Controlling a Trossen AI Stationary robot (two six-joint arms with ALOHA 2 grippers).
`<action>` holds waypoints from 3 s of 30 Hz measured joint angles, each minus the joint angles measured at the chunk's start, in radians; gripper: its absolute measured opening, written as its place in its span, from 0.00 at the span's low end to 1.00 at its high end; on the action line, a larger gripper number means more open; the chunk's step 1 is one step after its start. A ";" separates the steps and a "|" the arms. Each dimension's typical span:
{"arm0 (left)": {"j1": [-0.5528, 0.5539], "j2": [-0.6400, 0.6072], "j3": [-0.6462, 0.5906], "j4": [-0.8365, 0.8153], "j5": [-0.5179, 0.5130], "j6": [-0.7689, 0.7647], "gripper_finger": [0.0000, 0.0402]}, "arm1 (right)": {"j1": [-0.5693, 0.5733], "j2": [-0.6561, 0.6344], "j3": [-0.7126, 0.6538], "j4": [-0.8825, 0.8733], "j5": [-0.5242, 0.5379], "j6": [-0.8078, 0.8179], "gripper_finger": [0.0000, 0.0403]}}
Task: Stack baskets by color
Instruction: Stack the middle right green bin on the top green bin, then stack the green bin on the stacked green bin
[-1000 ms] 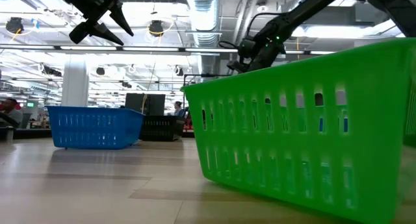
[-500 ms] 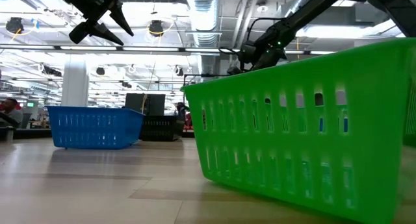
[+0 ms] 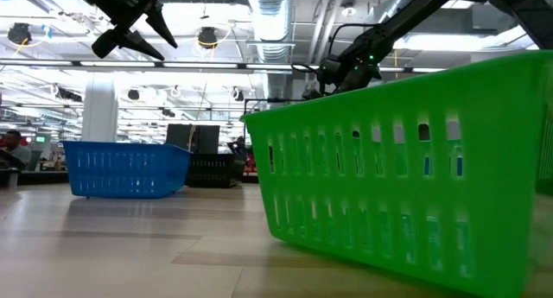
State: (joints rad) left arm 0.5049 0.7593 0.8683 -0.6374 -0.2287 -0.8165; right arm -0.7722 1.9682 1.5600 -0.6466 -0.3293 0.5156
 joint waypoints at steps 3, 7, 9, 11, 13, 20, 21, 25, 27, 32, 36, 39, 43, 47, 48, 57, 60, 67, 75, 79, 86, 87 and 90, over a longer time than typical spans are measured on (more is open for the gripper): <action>0.000 0.000 0.000 0.000 0.000 -0.002 0.41 | 0.000 0.000 0.000 -0.005 0.001 0.000 0.26; 0.000 0.000 0.000 0.000 0.000 -0.004 0.41 | -0.001 0.000 0.000 -0.002 0.001 -0.002 0.33; 0.000 0.000 0.000 0.000 0.000 -0.004 0.41 | -0.009 -0.002 0.002 0.000 0.000 -0.014 0.37; 0.000 0.000 0.000 0.000 0.000 -0.004 0.41 | -0.020 -0.016 0.013 -0.026 -0.013 -0.016 0.40; 0.000 0.000 0.000 0.000 0.000 -0.003 0.41 | -0.033 -0.045 0.036 -0.068 -0.038 -0.034 0.42; 0.000 0.000 0.000 0.000 0.018 0.009 0.41 | 0.057 -0.223 0.058 -0.381 -0.026 -0.169 0.45; 0.000 0.000 0.000 0.000 0.023 0.009 0.41 | 0.088 -0.247 0.058 -0.426 -0.011 -0.187 0.45; 0.000 0.000 0.000 0.000 0.035 0.009 0.41 | 0.248 -0.333 0.053 -0.533 0.061 -0.263 0.44; 0.000 0.000 0.000 0.000 0.035 0.009 0.41 | 0.342 -0.367 0.037 -0.535 0.081 -0.278 0.45; 0.000 0.000 0.000 0.000 0.039 0.008 0.41 | 0.537 -0.387 0.022 -0.510 0.110 -0.237 0.45; 0.000 0.000 0.000 -0.001 0.073 0.006 0.41 | 0.647 -0.355 0.022 -0.440 0.121 -0.260 0.45; 0.000 0.000 0.000 -0.001 0.109 0.029 0.41 | 0.727 -0.316 0.022 -0.394 0.118 -0.285 0.45; 0.000 0.000 0.000 -0.005 0.137 0.053 0.41 | 0.805 -0.244 0.022 -0.366 0.095 -0.289 0.48; 0.000 0.000 0.000 -0.006 0.147 0.076 0.41 | 0.873 -0.169 0.022 -0.342 0.076 -0.341 0.54; 0.000 0.000 0.000 -0.006 0.147 0.078 0.41 | 0.892 -0.154 0.022 -0.340 0.072 -0.361 0.56; 0.000 0.000 0.000 -0.001 0.144 0.114 0.41 | 1.028 -0.013 0.023 -0.269 0.070 -0.526 0.64; 0.000 0.000 0.000 0.000 0.133 0.119 0.41 | 1.050 0.032 0.023 -0.237 0.083 -0.547 0.64; 0.000 0.000 0.000 0.000 0.117 0.146 0.41 | 1.053 0.128 0.023 -0.205 0.094 -0.544 0.64; 0.000 0.000 0.000 -0.001 0.109 0.143 0.41 | 1.060 0.147 0.023 -0.193 0.160 -0.551 0.41; 0.000 0.000 0.000 -0.001 0.109 0.142 0.41 | 1.060 0.147 0.023 -0.189 0.173 -0.547 0.13; 0.000 0.000 0.000 -0.001 0.109 0.140 0.41 | 1.019 0.104 0.022 -0.203 0.119 -0.486 0.02; 0.000 0.000 0.000 -0.001 0.110 0.139 0.41 | 1.004 0.080 0.022 -0.212 0.119 -0.474 0.02; 0.000 0.000 0.000 -0.001 0.112 0.116 0.41 | 0.936 -0.007 0.022 -0.250 0.119 -0.437 0.01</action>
State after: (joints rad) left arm 0.5049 0.7589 0.8680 -0.6383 -0.1168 -0.7006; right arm 0.1634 1.9614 1.5822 -0.8971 -0.2099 0.0784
